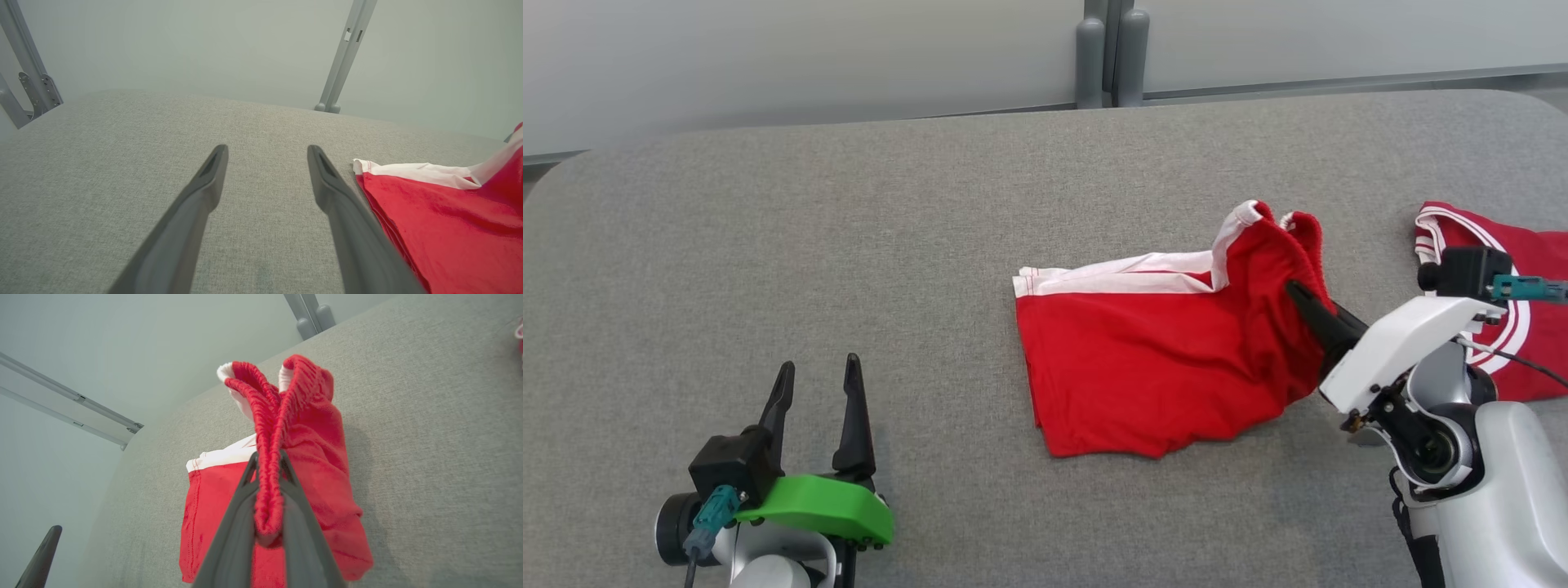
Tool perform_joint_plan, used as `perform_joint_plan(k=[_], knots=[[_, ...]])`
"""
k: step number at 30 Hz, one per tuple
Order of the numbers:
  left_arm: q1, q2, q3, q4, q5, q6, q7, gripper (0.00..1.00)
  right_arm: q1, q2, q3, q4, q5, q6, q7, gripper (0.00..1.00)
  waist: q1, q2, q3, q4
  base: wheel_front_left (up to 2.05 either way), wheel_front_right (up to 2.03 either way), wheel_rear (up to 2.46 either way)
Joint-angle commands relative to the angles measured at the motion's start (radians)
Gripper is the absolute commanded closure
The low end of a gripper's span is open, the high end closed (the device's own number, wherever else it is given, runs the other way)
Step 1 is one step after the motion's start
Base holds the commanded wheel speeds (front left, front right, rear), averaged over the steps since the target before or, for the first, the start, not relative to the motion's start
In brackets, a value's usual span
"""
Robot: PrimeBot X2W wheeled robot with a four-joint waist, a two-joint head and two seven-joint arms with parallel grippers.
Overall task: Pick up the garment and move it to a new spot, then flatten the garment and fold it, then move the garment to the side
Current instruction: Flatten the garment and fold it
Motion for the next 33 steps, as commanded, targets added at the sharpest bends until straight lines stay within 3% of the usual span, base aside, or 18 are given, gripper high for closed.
perform_joint_plan(k=[1,11,22,33], knots=[[0.007,0.003,-0.001,-0.001,-0.009,-0.004,0.0,0.0,0.01,0.001,0.028,-0.022,0.01,0.001,0.009,1.0,0.0,0.01,-0.006,0.008,0.0,0.0,0.0],[0.001,-0.007,-0.006,-0.008,-0.015,-0.006,-0.001,0.0,-0.012,0.003,0.214,0.007,-0.001,0.001,-0.019,1.0,0.0,0.01,-0.01,0.038,0.0,0.0,0.0],[-0.016,-0.024,-0.014,0.001,-0.015,-0.014,-0.005,0.0,-0.14,0.003,0.41,0.255,0.01,0.001,-0.128,1.0,0.0,0.01,-0.01,0.089,0.0,0.0,0.0],[-0.019,-0.048,-0.017,0.014,-0.01,-0.023,-0.008,0.0,-0.241,0.003,0.535,0.489,-0.012,0.001,-0.21,1.0,0.0,0.01,-0.012,0.125,0.0,0.0,0.0]])
